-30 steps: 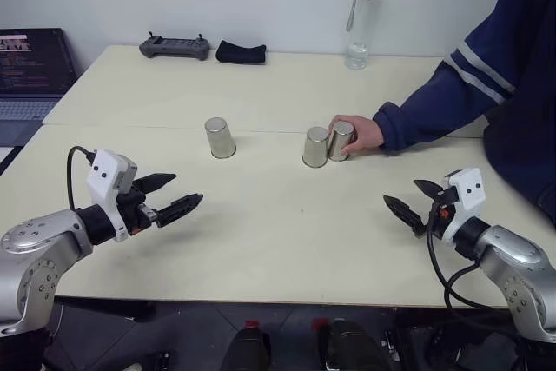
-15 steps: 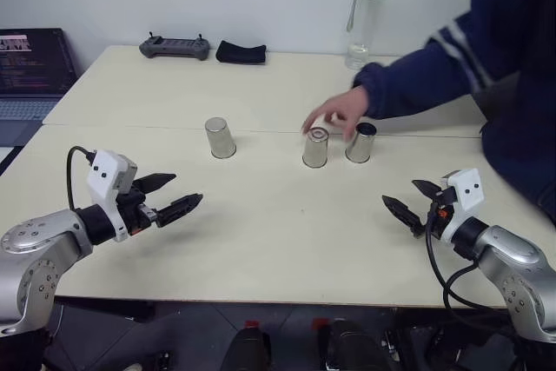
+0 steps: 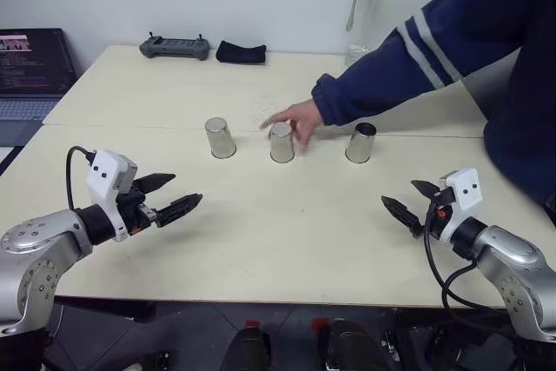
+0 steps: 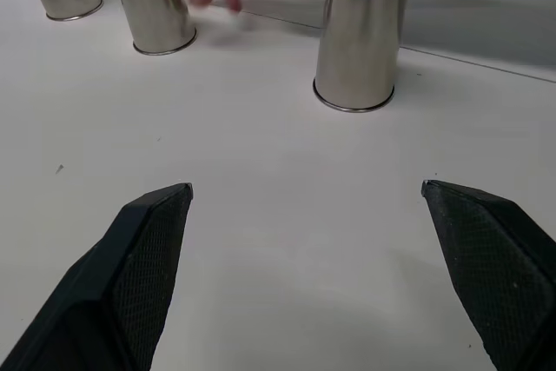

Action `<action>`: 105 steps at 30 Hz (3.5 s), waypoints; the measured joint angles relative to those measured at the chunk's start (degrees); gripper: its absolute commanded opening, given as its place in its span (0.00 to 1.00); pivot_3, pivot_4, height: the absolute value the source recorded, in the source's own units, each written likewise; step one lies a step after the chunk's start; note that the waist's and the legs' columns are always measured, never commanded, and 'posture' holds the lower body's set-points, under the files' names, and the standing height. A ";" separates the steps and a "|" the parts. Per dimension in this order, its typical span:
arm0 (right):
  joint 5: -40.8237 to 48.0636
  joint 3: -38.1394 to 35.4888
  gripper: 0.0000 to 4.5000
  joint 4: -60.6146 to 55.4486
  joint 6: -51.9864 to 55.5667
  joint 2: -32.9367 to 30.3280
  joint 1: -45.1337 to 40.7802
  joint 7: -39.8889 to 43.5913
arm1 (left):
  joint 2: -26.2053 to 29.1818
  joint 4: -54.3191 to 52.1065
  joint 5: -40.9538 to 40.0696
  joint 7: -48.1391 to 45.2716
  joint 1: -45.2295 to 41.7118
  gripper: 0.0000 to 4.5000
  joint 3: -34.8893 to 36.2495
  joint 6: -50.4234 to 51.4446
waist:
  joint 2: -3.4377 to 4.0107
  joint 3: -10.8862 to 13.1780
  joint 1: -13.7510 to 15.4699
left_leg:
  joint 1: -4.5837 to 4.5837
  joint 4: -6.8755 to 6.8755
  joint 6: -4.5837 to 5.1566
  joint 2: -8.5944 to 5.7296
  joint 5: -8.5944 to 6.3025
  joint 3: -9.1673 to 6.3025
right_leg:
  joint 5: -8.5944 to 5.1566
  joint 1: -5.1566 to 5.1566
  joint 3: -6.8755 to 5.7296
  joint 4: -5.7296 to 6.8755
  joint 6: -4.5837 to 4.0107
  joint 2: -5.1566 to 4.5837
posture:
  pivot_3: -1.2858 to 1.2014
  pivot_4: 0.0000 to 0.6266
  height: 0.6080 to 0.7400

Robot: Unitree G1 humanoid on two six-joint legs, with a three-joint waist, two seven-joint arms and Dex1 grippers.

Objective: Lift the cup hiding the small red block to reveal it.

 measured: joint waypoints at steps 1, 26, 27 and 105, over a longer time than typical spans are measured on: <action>-0.01 0.00 1.00 0.00 0.00 0.00 0.02 -0.01 | 0.00 0.00 0.00 0.01 0.00 1.00 0.00 0.00 | 0.00 0.00 0.00 | 0.00 0.00 0.00 0.00 0.00 0.00 | 0.00 0.00 0.00 0.00 0.00 0.00 | 0.52 0.24 1.00; -12.62 8.26 1.00 25.17 -6.65 13.05 -20.68 -10.31 | -5.57 -10.41 -4.18 3.43 -3.14 1.00 -6.01 -0.46 | -0.02 -0.01 -0.52 | 0.03 0.06 -0.01 -0.03 0.01 0.03 | 0.17 0.00 0.05 0.11 -0.28 0.04 | 0.52 0.24 1.00; -12.98 8.42 1.00 26.84 -7.52 13.40 -21.36 -10.35 | -5.87 -10.54 -4.30 3.60 -3.15 1.00 -6.02 -0.51 | -0.02 -0.01 -0.48 | 0.02 0.06 -0.01 -0.04 0.01 0.03 | 0.17 0.00 0.05 0.11 -0.28 0.03 | 0.52 0.24 1.00; -16.73 3.91 0.61 30.84 -11.34 14.62 -25.78 -10.28 | -6.66 -14.04 -5.20 7.86 -0.32 1.00 -5.90 -1.56 | 0.13 0.08 -1.59 | 0.00 0.00 -0.02 -0.03 0.01 0.02 | 0.19 -0.04 0.05 0.12 -0.31 -0.08 | 0.52 0.24 1.00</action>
